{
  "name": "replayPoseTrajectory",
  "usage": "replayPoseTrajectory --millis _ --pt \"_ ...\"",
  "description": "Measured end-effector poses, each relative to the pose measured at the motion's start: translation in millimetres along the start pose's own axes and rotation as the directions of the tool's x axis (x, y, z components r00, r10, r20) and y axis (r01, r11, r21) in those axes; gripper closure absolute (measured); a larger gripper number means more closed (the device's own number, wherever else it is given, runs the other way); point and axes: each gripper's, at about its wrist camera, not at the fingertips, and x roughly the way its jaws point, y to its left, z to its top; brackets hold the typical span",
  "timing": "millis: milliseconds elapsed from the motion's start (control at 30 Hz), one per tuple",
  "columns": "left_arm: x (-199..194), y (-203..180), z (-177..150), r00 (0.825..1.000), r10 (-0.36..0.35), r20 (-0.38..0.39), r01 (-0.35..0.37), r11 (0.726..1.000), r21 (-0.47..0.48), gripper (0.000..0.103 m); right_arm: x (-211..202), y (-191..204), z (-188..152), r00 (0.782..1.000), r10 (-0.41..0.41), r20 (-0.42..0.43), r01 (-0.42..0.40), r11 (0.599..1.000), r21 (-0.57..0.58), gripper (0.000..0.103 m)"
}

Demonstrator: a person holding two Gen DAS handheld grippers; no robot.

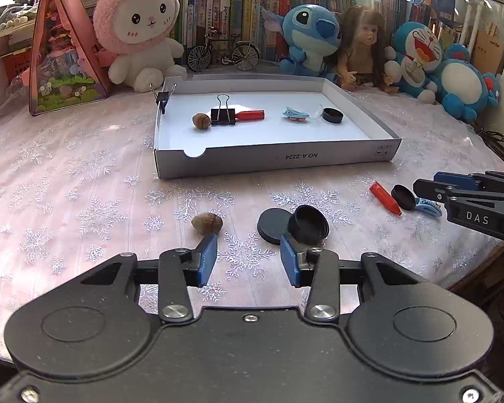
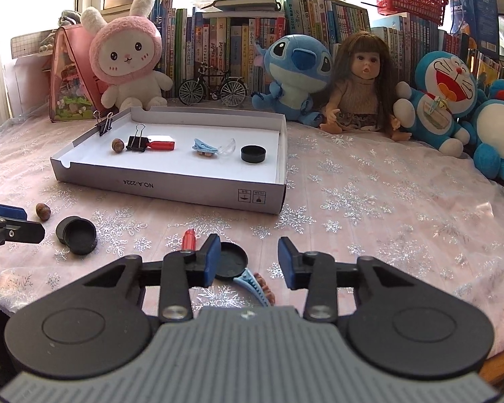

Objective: Organize rigid objects
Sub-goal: 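Withdraw both tools from the tray toward the black lids on the cloth, then grasp a black round lid with the left tool while the right tool grasps another black lid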

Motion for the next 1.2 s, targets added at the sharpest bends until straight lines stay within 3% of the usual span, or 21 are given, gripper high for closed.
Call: replayPoseTrajectory --millis 167,400,667,767,833,1133,1200 --pt "8 -12 -6 1.000 0.007 -0.008 -0.007 0.999 0.045 0.064 -7 9 -7 1.000 0.005 -0.004 -0.005 0.999 -0.032 0.062" --pt "21 -21 -4 0.999 0.033 0.014 -0.034 0.998 0.054 0.064 -8 13 -13 0.999 0.026 -0.027 -0.027 1.000 -0.011 0.073" --pt "32 -30 2 0.997 0.054 0.052 -0.057 0.996 0.067 0.064 -1 16 -17 0.997 0.059 -0.056 -0.060 0.998 -0.014 0.074" --pt "36 -32 3 0.997 0.061 0.056 -0.065 0.995 0.069 0.064 4 13 -17 0.997 0.053 -0.062 -0.053 0.999 -0.002 0.069" --pt "38 -31 4 0.996 0.061 0.058 -0.065 0.996 0.065 0.064 6 10 -17 0.997 0.043 -0.059 -0.043 0.999 0.003 0.061" --pt "43 -30 3 0.995 0.070 0.069 -0.073 0.997 0.039 0.060 18 9 -12 0.999 0.029 -0.043 -0.029 1.000 -0.005 0.059" --pt "42 -30 2 0.995 0.071 0.071 -0.074 0.997 0.038 0.060 20 9 -11 0.999 0.030 -0.039 -0.031 1.000 -0.005 0.054"
